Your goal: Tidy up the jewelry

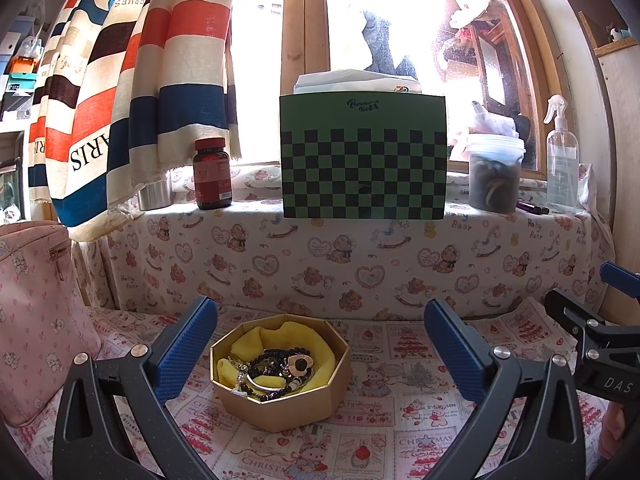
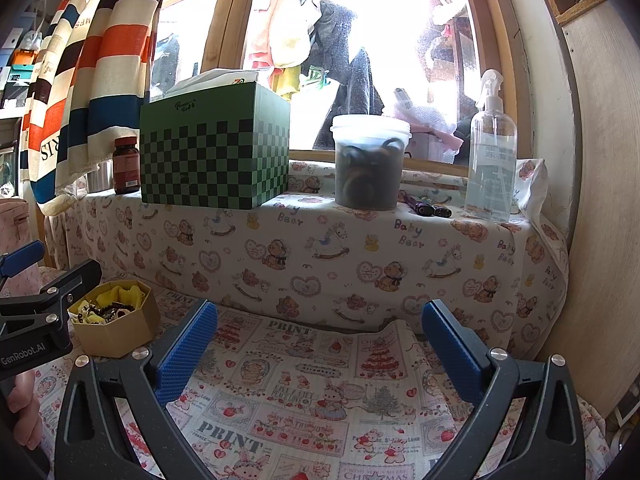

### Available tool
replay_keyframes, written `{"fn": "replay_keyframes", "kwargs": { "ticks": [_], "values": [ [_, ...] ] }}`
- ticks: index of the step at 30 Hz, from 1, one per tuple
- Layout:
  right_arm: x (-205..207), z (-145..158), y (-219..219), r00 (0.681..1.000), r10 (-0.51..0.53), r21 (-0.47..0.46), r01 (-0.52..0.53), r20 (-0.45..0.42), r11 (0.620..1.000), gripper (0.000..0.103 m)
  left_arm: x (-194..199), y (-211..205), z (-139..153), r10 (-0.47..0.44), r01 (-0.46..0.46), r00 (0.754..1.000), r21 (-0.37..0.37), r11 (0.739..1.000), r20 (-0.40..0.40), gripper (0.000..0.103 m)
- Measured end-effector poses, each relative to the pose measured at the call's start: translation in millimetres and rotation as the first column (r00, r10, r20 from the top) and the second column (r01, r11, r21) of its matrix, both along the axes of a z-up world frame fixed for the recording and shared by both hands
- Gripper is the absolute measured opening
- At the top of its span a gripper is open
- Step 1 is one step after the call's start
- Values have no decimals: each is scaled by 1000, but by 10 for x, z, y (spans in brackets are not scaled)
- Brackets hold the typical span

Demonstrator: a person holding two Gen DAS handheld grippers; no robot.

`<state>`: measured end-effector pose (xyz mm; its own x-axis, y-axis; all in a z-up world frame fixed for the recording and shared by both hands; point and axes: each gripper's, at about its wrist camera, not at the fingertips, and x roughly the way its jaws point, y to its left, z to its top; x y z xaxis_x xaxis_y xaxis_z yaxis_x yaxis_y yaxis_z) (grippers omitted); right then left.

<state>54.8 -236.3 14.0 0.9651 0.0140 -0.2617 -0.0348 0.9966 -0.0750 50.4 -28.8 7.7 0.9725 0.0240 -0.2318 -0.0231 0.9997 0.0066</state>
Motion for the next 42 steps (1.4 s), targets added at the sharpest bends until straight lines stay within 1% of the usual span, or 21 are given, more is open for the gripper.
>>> {"fn": "replay_keyframes", "kwargs": {
  "ticks": [42],
  "values": [
    [5,-12,10,1000,1,1,-1,-9,1000,103,3,-5,-19,-2,2,1000,7,1000,-10,103]
  ]
}}
